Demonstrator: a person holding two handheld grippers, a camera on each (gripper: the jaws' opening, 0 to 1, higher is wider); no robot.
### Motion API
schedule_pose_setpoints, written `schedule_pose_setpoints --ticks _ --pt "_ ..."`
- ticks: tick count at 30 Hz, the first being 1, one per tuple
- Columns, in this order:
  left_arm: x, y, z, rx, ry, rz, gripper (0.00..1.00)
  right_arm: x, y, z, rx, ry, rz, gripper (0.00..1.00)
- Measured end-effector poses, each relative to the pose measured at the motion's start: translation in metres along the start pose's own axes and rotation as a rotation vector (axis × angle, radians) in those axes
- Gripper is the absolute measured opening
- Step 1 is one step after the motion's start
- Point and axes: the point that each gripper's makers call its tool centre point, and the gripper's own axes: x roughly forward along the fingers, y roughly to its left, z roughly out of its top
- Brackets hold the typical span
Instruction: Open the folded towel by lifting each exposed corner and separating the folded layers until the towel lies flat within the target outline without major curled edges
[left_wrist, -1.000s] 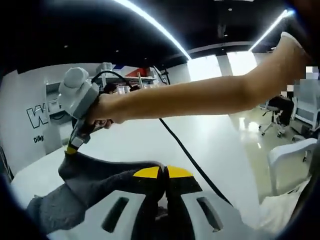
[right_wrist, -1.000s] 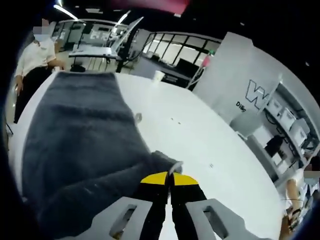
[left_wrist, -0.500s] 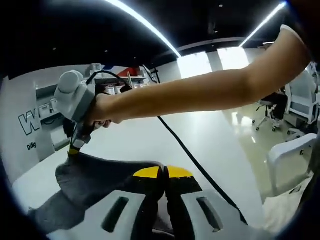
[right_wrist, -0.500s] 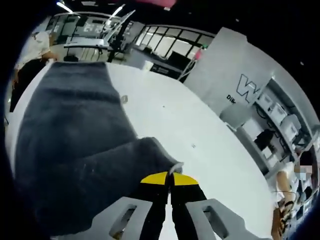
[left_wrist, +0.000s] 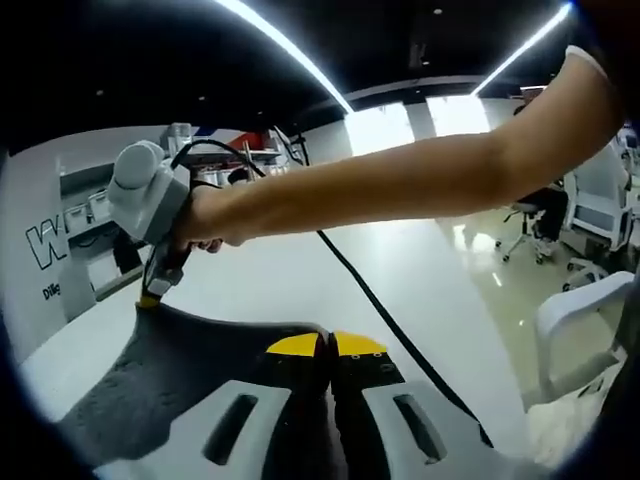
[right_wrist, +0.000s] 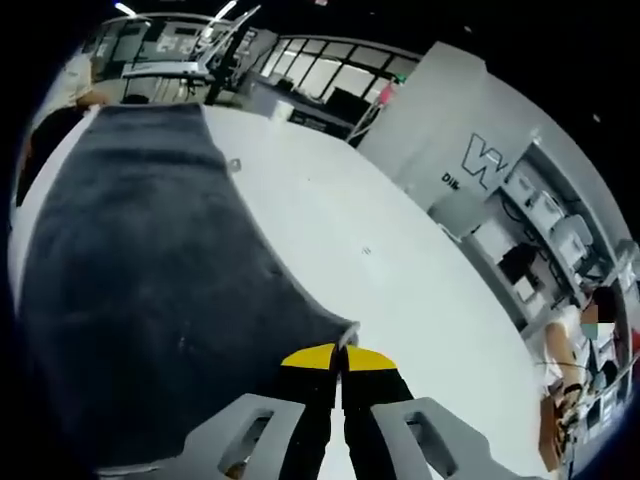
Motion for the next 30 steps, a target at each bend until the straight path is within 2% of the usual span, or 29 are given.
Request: schedule_pose_setpoints --ticks 6,13,14,15,16,18,23,26,30 --pt "-0.003 -0.003 -0.007 -0.001 0.030 -0.016 0.02 -0.001 -0.007 -0.012 0.005 0.009 -0.017 0.00" --pt "-0.008 -0.004 -0.004 0.013 0.046 -0.025 0.02 0.000 -0.009 -0.028 0.014 0.024 -0.017 0.00" --pt "0.012 -0.006 -0.004 0.011 0.052 -0.029 0.02 0.000 -0.010 -0.029 0.018 0.025 -0.019 0.00" --pt "0.064 -0.013 -0.005 0.012 0.057 -0.032 0.02 -0.001 -0.010 -0.031 0.020 0.025 -0.019 0.00" --pt "0.077 -0.015 -0.005 0.016 0.059 -0.034 0.02 -0.002 -0.012 -0.033 0.025 0.025 -0.022 0.00" --pt "0.082 -0.017 -0.004 0.022 0.064 -0.037 0.02 -0.002 -0.018 -0.039 0.028 0.030 -0.030 0.00" --pt "0.079 -0.018 -0.002 0.028 0.069 -0.050 0.02 -0.005 -0.024 -0.049 0.053 0.029 -0.033 0.00" --pt "0.094 -0.026 -0.002 0.035 0.073 -0.058 0.02 -0.007 -0.025 -0.054 0.056 0.033 -0.037 0.00" --pt "0.101 -0.030 0.002 0.039 0.070 -0.067 0.02 -0.012 -0.032 -0.061 0.063 0.035 -0.049 0.00"
